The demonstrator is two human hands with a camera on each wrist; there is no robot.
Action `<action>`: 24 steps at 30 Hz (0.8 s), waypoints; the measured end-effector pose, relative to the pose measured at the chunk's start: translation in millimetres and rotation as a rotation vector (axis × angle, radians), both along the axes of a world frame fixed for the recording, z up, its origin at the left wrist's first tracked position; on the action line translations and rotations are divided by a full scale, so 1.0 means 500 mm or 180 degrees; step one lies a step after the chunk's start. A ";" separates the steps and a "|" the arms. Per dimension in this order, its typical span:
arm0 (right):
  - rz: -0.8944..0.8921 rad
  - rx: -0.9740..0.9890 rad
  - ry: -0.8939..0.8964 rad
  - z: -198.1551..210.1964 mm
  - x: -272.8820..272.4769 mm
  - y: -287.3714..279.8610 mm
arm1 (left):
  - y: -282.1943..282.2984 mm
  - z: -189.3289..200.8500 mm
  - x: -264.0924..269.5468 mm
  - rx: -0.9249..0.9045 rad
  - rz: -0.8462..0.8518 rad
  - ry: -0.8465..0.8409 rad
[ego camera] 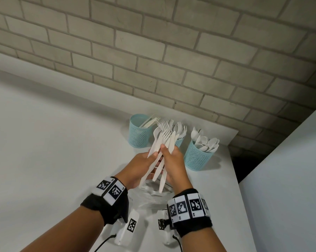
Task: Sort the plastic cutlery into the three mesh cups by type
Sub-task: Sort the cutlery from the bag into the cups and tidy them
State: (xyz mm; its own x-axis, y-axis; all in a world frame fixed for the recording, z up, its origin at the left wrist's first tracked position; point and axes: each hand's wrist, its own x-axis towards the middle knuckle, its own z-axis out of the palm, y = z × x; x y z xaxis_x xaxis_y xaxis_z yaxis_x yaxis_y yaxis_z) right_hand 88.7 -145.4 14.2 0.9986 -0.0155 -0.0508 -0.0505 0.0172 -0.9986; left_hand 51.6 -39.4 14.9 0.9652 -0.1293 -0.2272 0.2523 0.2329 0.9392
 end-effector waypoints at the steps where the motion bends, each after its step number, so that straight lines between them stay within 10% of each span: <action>1: -0.0008 0.0004 -0.0043 0.000 0.000 0.000 | 0.000 0.000 -0.001 -0.0010 0.0022 -0.0006; 15: -0.0592 0.0446 0.0032 0.006 0.006 0.005 | 0.004 -0.004 0.000 -0.0262 0.0253 0.0219; 24: -0.0992 0.1110 -0.1271 0.097 -0.012 0.000 | 0.000 0.012 -0.002 -0.0830 -0.0122 0.0571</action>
